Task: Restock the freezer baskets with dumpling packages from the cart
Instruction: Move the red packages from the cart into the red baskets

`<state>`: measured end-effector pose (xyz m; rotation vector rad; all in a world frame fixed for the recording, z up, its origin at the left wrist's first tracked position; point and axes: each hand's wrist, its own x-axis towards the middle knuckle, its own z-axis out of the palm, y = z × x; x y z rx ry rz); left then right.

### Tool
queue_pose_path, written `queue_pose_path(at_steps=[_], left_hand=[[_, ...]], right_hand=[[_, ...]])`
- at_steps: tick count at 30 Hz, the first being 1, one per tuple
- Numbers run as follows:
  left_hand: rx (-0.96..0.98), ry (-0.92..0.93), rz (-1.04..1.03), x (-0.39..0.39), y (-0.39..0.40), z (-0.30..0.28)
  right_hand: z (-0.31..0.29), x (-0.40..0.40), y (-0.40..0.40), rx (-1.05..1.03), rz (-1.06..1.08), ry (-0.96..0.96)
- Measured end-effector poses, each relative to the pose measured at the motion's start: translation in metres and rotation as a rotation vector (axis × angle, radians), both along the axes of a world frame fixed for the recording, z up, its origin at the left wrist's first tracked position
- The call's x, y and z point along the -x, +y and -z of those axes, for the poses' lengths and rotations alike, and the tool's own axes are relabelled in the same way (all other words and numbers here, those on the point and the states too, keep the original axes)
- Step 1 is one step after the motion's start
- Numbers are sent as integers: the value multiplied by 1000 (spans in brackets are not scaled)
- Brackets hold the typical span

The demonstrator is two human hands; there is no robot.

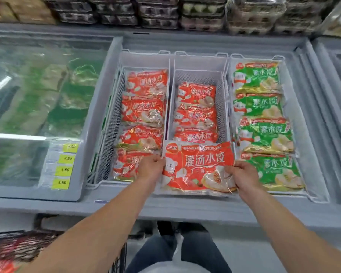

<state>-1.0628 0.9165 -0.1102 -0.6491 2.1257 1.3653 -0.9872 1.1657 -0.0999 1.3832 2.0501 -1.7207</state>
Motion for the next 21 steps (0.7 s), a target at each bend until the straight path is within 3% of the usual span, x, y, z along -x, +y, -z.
queue_pose_path(at_steps=[10, 17, 19, 21], left_hand=[[42, -127, -44, 79, 39, 47], [285, -25, 98, 147, 79, 58], [234, -27, 113, 159, 87, 71], [211, -34, 254, 158, 92, 80]], right_hand=[[43, 93, 38, -131, -168, -134], [78, 156, 57, -221, -244, -161], [85, 167, 62, -235, -286, -186], [90, 169, 61, -220, -407, -211]])
